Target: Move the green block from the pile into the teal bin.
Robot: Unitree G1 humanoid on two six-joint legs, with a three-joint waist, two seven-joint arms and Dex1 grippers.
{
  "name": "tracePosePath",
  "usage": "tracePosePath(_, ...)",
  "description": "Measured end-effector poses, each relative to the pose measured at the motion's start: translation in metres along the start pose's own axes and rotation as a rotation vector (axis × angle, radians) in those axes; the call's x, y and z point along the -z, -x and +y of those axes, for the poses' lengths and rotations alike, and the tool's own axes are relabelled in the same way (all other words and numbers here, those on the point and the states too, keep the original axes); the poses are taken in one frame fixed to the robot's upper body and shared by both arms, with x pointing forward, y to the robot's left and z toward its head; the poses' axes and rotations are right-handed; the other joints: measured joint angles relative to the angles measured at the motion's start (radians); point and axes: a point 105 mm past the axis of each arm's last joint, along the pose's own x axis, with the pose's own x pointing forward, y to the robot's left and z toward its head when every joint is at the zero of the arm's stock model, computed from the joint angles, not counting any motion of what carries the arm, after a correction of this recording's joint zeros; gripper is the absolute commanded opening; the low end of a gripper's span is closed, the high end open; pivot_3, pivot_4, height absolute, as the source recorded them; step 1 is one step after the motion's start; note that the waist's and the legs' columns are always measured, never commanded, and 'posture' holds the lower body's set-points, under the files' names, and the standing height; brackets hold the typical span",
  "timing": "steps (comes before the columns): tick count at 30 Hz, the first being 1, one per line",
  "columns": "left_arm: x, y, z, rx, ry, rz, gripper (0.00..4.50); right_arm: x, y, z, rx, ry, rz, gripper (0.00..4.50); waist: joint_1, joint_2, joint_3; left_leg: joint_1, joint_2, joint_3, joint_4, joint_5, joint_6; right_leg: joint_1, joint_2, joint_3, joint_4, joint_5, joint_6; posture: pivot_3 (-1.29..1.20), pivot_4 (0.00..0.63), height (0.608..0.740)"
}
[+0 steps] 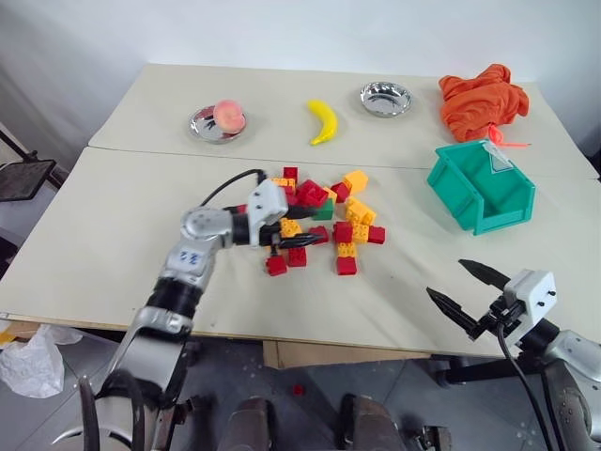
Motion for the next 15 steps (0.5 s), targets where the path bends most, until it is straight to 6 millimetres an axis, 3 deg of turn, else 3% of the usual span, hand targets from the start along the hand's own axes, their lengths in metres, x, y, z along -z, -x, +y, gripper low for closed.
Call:
tracePosePath(1,0.002,-0.005,0.004,-0.008,0.013,0.016,1.10,-0.001,0.000,0.000,0.005,0.003,-0.002,4.38,-0.001,0.000,0.000,0.000,0.000,0.000,0.000,0.000,0.000,0.000,0.000,0.000,0.000,0.000,0.000,0.00,0.150,0.740)
tracePosePath(7,0.013,-0.019,0.035,-0.184,0.054,0.116,1.10,-0.002,0.000,0.005,0.027,-0.006,-0.009,4.38,0.002,-0.001,0.001,-0.001,0.000,0.000,0.000,0.000,0.000,0.000,0.000,0.000,-0.001,0.000,0.000,0.00,0.150,0.740)
tracePosePath(14,0.026,-0.011,0.057,-0.352,0.066,0.209,1.10,0.000,-0.001,0.008,0.044,-0.025,-0.007,4.38,0.001,-0.002,0.001,-0.001,0.000,0.000,-0.001,0.000,0.000,0.000,0.000,0.000,-0.001,0.000,0.000,0.00,0.150,0.740)
tracePosePath(15,0.026,-0.010,0.060,-0.366,0.068,0.211,1.27,0.000,-0.001,0.008,0.049,-0.027,-0.010,4.38,0.001,-0.002,0.001,-0.001,0.000,0.000,0.000,0.000,0.000,0.000,0.000,0.000,-0.001,0.000,0.000,0.00,0.150,0.740)
